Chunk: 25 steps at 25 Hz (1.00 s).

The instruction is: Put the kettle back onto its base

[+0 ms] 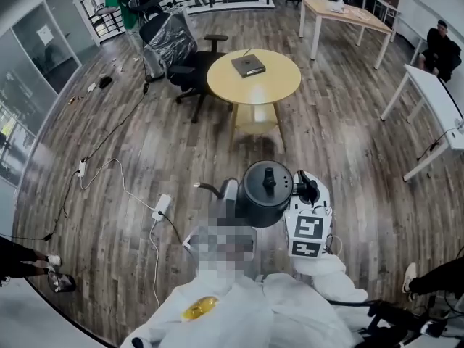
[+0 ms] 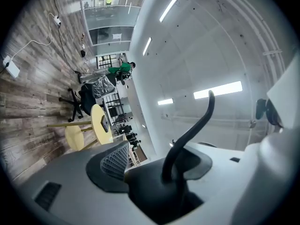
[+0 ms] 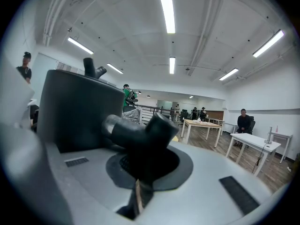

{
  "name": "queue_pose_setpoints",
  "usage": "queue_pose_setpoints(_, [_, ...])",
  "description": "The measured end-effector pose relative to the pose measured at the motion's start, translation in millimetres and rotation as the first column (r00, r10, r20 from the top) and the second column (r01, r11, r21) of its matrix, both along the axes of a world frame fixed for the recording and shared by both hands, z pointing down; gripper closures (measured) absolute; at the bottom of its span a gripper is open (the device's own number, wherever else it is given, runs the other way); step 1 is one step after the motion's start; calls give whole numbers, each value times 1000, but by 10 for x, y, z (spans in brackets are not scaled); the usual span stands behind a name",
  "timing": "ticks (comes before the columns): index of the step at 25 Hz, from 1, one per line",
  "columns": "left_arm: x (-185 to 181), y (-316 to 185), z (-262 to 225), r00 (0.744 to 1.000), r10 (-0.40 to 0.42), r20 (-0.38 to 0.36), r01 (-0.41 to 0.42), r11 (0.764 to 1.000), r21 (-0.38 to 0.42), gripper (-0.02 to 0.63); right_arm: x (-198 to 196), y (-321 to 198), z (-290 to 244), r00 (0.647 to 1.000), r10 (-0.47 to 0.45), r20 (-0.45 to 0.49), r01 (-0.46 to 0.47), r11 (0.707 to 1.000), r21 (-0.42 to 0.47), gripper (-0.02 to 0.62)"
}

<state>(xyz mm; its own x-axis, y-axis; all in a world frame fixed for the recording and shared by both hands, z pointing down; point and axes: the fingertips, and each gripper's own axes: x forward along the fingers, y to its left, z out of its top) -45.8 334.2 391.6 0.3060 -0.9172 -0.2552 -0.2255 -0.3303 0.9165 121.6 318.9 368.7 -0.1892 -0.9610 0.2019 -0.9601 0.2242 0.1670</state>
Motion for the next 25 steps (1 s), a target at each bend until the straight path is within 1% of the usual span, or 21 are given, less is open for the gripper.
queue_pose_setpoints(9, [-314, -1506, -6, 999, 42, -6, -42, 999, 9, 324, -311, -1427, -17, 999, 44, -6, -44, 999, 10, 575])
queue_pose_setpoints(13, [-466, -2178, -79, 998, 65, 8, -65, 998, 25, 324, -458, -2040, -96, 998, 64, -2, -64, 998, 24, 575])
queue_pose_setpoints(18, [-513, -2781, -164, 996, 88, 16, -89, 995, 48, 324, -500, -2598, -162, 996, 93, 9, -93, 995, 40, 575])
queue_pose_setpoints(25, [-597, -3461, -51, 997, 80, 11, -80, 997, 13, 324, -577, -3310, -74, 996, 92, 5, -92, 996, 22, 575])
